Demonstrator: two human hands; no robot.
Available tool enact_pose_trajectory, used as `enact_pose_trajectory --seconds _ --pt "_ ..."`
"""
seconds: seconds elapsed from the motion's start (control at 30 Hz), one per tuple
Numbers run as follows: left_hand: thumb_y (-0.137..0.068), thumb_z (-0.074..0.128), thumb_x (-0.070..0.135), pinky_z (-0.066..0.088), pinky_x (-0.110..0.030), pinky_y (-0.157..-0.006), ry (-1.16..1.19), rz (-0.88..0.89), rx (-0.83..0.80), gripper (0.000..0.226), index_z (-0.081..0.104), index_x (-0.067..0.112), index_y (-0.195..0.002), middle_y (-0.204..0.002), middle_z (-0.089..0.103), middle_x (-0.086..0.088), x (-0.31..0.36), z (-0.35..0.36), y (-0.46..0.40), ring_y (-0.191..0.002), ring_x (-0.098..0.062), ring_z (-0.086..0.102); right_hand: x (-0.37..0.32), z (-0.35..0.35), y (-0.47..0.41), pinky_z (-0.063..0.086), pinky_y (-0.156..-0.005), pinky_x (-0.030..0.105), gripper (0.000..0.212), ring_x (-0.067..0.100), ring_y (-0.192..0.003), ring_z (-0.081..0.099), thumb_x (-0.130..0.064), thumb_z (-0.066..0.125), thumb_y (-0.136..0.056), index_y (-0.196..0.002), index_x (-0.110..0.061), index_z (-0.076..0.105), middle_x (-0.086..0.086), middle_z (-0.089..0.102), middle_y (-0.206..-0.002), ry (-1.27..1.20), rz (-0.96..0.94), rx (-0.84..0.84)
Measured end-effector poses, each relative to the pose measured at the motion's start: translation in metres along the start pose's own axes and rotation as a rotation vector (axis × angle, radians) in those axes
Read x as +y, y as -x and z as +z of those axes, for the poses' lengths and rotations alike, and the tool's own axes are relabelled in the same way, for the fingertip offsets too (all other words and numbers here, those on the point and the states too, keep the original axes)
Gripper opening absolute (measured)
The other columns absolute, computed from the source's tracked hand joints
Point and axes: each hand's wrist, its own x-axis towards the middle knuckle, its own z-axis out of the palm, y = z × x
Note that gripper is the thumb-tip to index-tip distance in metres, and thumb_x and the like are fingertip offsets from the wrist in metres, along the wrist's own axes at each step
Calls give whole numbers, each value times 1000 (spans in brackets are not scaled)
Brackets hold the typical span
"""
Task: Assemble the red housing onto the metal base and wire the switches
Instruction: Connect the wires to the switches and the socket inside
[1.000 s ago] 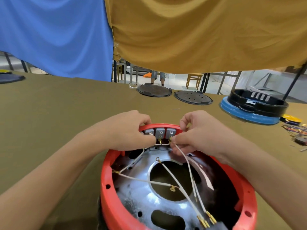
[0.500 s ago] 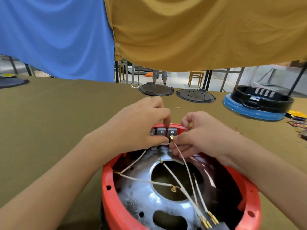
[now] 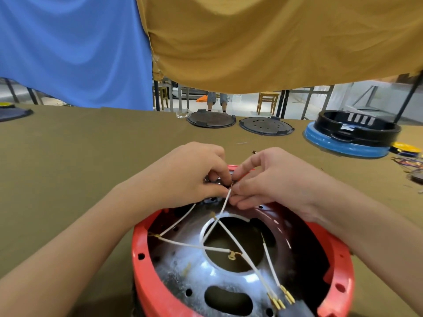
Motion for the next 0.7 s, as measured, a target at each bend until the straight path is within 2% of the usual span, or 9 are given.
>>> enact_pose_trajectory --seconds 0.17,0.3,0.5,0.6,0.7 --pt "-81 76 38 42 -23 -61 12 13 -4 11 77 28 -86 -73 49 15 2 -1 2 -67 0 50 0 2 0 62 -77 40 14 28 -76 75 6 73 -79 -84 -6 69 18 75 -77 140 10 36" --pt "-78 79 35 38 -19 -59 37 31 34 10 74 27 -82 -70 49 15 3 -1 4 -66 3 50 2 4 0 62 -76 44 14 27 -73 75 1 72 -80 -82 -12 69 10 75 -70 277 -50 67" --pt "-78 81 21 43 -27 -58 102 109 63 8 73 22 -81 -72 56 7 5 -3 4 -62 -11 51 5 2 2 59 -68 30 13 6 -61 68 -19 74 -78 -70 -26 67 -7 72 -63 598 -271 144" --pt "-78 80 18 42 -22 -59 120 133 80 7 76 22 -81 -76 58 8 4 -3 5 -60 -12 52 2 0 3 50 -61 19 16 0 -61 62 -20 76 -76 -72 -32 66 -12 69 -69 654 -360 163" --pt "-78 81 19 42 -19 -61 178 127 98 5 77 21 -79 -80 62 8 4 -3 5 -60 -11 55 1 -1 3 53 -62 23 20 2 -62 63 -16 75 -76 -68 -32 66 -14 66 -62 679 -404 143"
